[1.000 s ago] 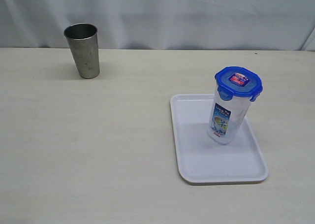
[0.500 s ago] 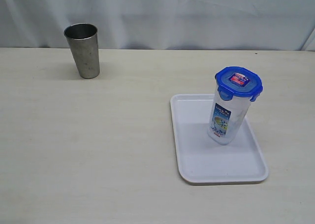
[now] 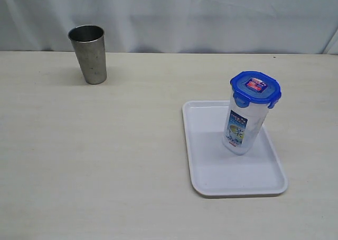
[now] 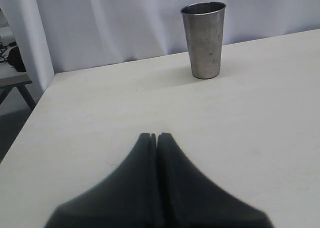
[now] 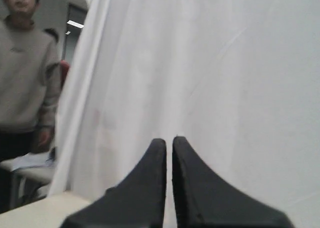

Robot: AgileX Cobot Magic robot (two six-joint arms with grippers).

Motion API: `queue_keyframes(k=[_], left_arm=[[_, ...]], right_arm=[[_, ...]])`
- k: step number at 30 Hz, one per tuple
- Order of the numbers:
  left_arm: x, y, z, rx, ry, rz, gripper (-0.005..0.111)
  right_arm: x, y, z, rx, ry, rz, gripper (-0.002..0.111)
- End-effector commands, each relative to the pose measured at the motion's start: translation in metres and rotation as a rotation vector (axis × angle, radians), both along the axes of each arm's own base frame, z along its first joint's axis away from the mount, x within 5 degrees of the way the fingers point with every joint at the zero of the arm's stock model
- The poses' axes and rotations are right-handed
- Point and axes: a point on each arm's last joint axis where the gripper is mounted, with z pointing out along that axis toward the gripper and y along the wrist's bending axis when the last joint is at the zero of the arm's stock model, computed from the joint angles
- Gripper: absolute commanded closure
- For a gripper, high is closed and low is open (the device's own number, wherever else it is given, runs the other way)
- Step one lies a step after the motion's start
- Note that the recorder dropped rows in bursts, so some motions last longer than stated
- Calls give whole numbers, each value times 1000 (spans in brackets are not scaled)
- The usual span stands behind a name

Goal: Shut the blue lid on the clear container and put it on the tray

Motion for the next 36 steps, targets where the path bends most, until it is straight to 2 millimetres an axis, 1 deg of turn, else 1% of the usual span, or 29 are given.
queue_keyframes(k=[1,4,8,12,16,18,21,23,24,31,36], left_arm=[[0,0,0,0,-6,5,107],[0,0,0,0,-6,5,107],[0,0,0,0,-8,5,107],[0,0,0,0,-8,5,107],[0,0,0,0,-8,5,107],[0,0,0,0,-8,5,107],[0,0,0,0,-8,5,107],[0,0,0,0,-8,5,107],[0,0,0,0,-8,5,107],[0,0,0,0,-8,5,107],[0,0,0,0,-8,5,107]], right_arm=[[10,1,-10,15,-120,-243,104],[18,1,-24,-12,-86,-381,104],[29,1,-44,-35,-21,-462,104],[40,0,-71,-60,62,-484,104],[51,1,-106,-91,165,-481,104],[55,1,-123,-105,214,-479,104],[58,1,-142,-121,269,-477,104],[58,1,-143,-120,278,-476,104],[58,1,-147,-126,324,-471,104],[57,0,-157,-76,451,-475,104],[55,-1,-168,-115,575,-482,104]])
